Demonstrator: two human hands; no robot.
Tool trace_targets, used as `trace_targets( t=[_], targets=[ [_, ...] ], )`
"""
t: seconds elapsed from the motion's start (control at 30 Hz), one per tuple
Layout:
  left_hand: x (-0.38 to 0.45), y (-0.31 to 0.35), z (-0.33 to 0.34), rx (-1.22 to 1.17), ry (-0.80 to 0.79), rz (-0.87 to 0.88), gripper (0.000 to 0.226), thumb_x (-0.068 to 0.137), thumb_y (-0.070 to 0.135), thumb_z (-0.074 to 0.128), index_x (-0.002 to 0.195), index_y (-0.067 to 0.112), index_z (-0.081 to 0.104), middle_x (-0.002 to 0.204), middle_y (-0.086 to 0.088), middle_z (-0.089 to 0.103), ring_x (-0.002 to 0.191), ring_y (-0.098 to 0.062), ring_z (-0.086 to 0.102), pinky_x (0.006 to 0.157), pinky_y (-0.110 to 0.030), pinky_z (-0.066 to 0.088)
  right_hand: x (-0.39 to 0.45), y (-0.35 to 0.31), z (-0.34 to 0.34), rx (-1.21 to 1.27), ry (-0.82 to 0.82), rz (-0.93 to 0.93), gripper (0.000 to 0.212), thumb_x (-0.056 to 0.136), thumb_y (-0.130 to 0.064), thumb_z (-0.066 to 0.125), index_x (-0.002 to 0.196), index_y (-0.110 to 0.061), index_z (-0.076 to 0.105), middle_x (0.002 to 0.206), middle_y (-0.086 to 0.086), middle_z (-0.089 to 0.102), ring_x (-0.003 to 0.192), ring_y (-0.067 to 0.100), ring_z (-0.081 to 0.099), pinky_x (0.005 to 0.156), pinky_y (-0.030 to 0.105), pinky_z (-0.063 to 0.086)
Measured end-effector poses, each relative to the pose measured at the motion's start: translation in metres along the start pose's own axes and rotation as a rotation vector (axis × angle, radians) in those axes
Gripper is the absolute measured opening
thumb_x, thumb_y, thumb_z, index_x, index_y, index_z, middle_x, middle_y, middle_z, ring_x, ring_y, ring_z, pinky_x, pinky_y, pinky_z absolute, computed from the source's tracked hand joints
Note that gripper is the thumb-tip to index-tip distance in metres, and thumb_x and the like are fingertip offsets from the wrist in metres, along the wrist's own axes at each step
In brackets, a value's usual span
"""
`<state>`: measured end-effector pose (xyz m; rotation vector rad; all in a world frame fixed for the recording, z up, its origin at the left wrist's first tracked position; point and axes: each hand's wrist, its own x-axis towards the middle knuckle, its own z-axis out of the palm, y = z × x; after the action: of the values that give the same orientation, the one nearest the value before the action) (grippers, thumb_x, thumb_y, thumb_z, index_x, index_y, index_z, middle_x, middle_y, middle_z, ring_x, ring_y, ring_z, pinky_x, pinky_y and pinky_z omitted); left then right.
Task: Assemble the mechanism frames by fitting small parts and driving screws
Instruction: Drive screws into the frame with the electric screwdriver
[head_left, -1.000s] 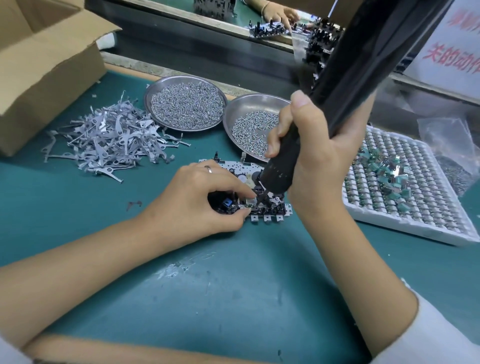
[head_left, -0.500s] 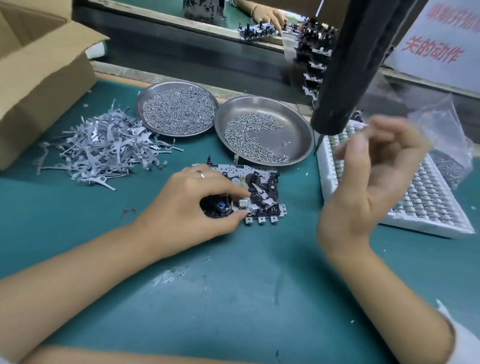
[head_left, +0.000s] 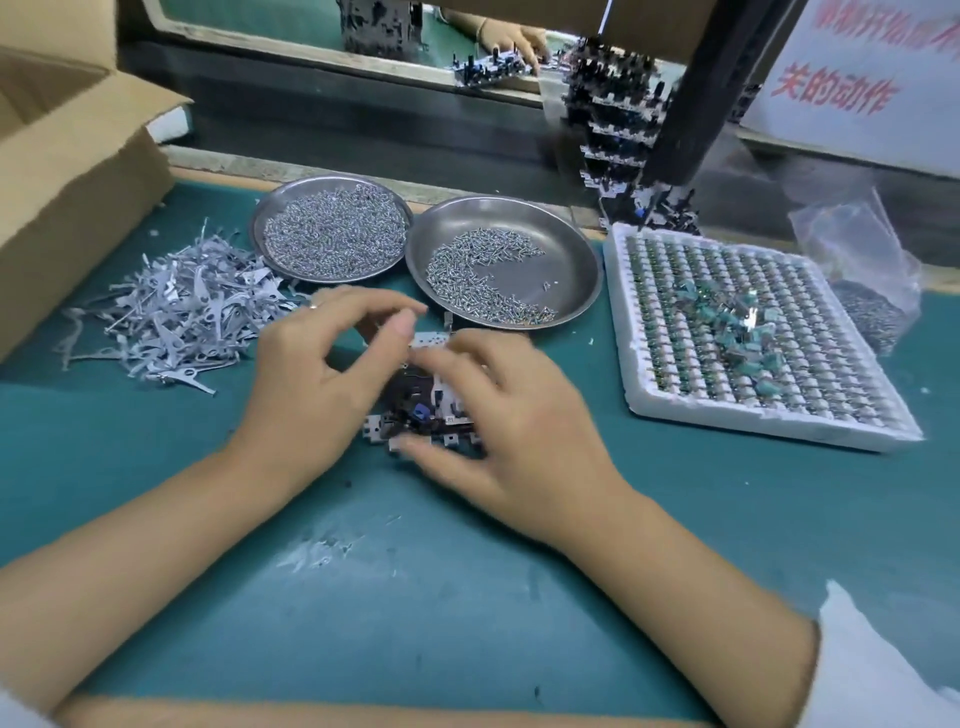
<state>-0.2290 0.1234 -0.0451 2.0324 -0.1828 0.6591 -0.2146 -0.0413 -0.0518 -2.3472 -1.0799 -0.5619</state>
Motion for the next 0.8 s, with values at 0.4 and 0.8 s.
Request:
trace_targets(
  t=[0.4,0.8],
  targets=[
    [-0.006,-0.003,0.001,0.235,0.025,0.336,0.031,0.094,0.023,0.045,0.097,0.006,0.070,0.084,-0.001,0.065,0.078,-0.026,0.059,0.079,-0.051,0.042,-0.031,-0.045,-0.018,-0.386,-0.289,0.023,0.025,0.094,-0.041,0.044,0.096,-0.026,0.064,0.099,0.002,0.060,0.085,0.026,0.055,0.069,0.035,0.047],
    [-0.013,-0.011,0.010,0.313,-0.042,0.525,0.035,0.094,0.027,0.045,0.095,0.004,0.071,0.087,-0.003,0.066,0.079,-0.022,0.056,0.081,-0.040,0.038,-0.151,0.006,-0.117,-0.536,-0.163,0.405,0.014,0.078,-0.025,0.078,0.084,-0.017,0.068,0.090,0.007,0.063,0.081,0.030,0.063,0.066,0.037,0.052]
  ],
)
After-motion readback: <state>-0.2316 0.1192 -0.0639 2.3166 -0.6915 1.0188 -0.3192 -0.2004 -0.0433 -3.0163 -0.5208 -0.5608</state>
